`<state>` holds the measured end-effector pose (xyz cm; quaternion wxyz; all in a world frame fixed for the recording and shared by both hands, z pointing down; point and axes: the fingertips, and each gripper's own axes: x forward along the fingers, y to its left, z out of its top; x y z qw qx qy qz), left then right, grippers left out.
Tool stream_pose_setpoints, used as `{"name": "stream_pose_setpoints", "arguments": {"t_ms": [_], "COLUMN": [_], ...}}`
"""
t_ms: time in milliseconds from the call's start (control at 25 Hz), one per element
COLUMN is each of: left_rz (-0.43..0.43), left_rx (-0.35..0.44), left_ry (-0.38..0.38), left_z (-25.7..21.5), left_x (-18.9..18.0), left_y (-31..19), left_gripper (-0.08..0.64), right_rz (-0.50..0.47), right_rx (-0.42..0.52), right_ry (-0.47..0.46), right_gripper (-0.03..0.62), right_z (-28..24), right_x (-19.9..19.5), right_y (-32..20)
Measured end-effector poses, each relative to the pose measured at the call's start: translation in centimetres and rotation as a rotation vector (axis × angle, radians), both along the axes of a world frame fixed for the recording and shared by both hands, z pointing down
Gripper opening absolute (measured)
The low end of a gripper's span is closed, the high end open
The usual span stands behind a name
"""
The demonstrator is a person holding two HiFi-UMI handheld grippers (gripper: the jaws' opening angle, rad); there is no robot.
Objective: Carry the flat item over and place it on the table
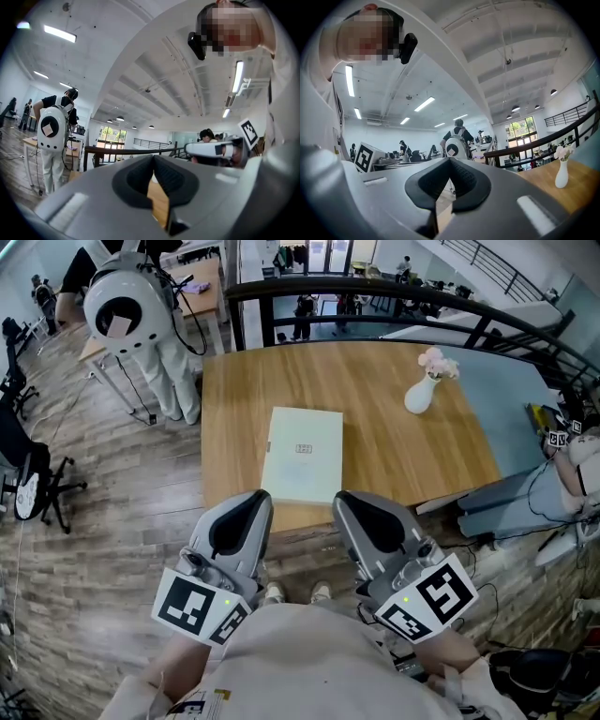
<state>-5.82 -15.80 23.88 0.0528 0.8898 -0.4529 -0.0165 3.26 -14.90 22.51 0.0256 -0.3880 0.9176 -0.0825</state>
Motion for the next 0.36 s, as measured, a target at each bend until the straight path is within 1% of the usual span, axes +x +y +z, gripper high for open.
{"name": "stream_pose_setpoints", "arguments": {"t_ms": [200,360], "left_rz": [0.012,0.004], "left_rx": [-0.005,-0.003], "left_ry": [0.0,0.002], "left_z": [0.3,-0.3], "left_x": [0.5,0.7], "left_y": [1.0,1.1], "left_gripper": [0.003,0.003], "right_rz": [-0.01,-0.02], "right_rx": [0.004,-0.005], "right_ry": [0.016,0.014], "right_gripper": [0.0,0.0], "right_z": [0.3,-0.2], "right_x": [-0.1,0.1], "right_y": [1.1,1.3]}}
